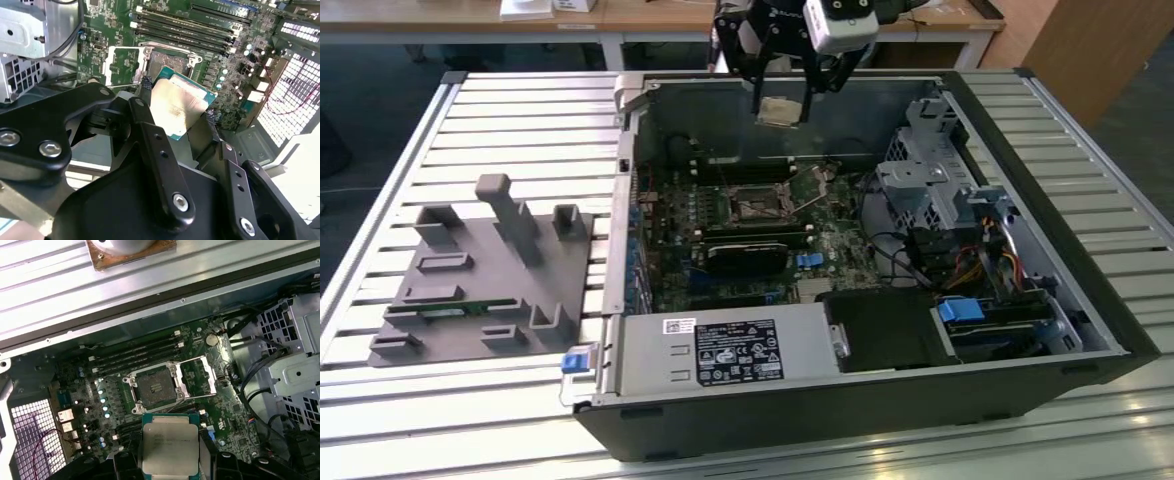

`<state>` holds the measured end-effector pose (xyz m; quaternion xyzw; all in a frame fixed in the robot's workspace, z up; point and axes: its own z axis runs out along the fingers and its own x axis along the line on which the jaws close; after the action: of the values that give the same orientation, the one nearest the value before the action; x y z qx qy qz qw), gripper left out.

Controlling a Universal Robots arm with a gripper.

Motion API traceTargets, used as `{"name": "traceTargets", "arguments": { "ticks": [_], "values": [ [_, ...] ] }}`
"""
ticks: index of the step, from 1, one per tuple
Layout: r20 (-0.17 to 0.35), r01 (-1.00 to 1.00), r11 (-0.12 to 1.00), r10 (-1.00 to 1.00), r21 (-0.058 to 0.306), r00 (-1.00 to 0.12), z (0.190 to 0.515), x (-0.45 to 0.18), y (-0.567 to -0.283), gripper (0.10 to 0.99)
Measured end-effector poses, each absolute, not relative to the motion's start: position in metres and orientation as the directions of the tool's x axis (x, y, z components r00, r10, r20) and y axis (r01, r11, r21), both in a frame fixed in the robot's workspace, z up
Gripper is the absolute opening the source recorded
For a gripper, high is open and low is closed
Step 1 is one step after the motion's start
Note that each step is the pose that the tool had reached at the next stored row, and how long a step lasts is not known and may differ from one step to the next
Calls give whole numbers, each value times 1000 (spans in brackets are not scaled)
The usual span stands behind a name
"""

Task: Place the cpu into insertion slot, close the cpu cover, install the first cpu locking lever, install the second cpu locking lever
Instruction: 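Place the cpu into insertion slot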

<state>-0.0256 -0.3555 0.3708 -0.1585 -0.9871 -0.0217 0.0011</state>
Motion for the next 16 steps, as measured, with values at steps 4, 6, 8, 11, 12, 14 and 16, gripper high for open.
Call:
{"name": "traceTargets", "arguments": {
  "ticks": [4, 6, 8, 11, 12, 14, 16],
  "values": [
    [7, 337, 941, 337, 37, -941, 370, -26, -355, 537],
    [7, 350, 936, 350, 36, -937, 370, -27, -355, 537],
    [6, 362, 931, 362, 34, -932, 369, -27, -355, 537],
    [5, 380, 924, 380, 31, -925, 368, -27, -355, 537],
    [4, 387, 922, 387, 30, -922, 368, -27, -355, 537],
    [4, 398, 917, 398, 29, -917, 367, -28, -355, 537],
    [4, 408, 913, 408, 28, -913, 366, -28, -355, 537]
  ]
}}
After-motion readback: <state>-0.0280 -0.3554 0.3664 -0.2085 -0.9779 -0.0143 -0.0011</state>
